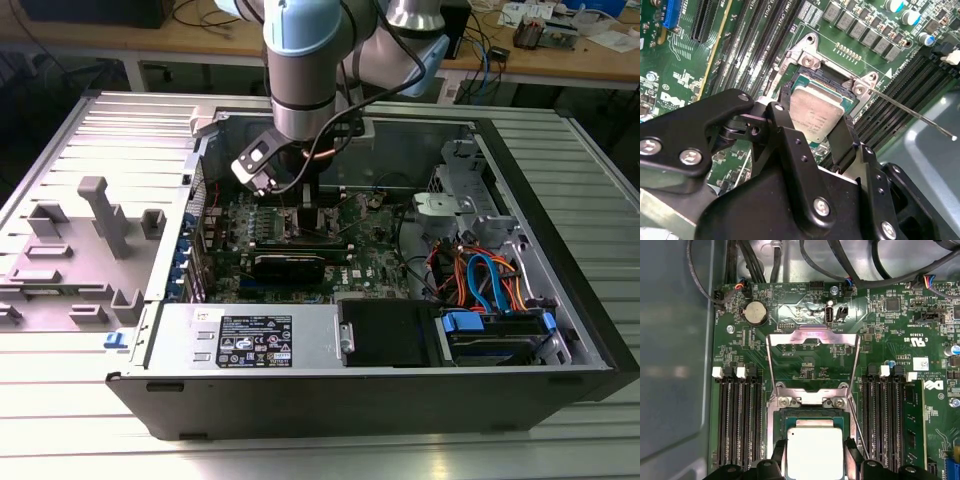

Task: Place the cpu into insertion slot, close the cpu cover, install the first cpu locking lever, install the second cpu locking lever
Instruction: 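Place the cpu into insertion slot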

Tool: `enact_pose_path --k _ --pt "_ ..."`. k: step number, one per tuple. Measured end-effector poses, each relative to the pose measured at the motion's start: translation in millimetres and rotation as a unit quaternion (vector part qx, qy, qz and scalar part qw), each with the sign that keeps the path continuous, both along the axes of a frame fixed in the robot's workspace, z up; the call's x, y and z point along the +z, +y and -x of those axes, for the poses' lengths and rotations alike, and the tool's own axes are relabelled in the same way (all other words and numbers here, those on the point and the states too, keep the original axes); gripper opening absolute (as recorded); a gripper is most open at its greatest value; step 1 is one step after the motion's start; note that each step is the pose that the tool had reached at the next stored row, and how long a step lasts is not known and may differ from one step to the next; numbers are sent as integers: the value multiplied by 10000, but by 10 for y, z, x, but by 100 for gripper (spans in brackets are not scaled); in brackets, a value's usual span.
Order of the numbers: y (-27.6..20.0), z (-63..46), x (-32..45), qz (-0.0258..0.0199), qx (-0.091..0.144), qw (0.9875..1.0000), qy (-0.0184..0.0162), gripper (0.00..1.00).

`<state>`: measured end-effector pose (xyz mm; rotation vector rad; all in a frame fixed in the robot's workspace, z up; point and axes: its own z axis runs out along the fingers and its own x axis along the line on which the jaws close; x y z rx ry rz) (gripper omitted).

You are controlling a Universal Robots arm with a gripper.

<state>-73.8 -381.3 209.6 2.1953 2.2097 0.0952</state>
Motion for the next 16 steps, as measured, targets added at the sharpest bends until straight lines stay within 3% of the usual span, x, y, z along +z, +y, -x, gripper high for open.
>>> enact_pose_path --k 10,13,16 --pt "4 0 -2 38 -1 10000 0 55" --pt "5 -2 -2 71 -7 10000 0 55" --pt "16 -12 -2 150 -12 9999 0 55"
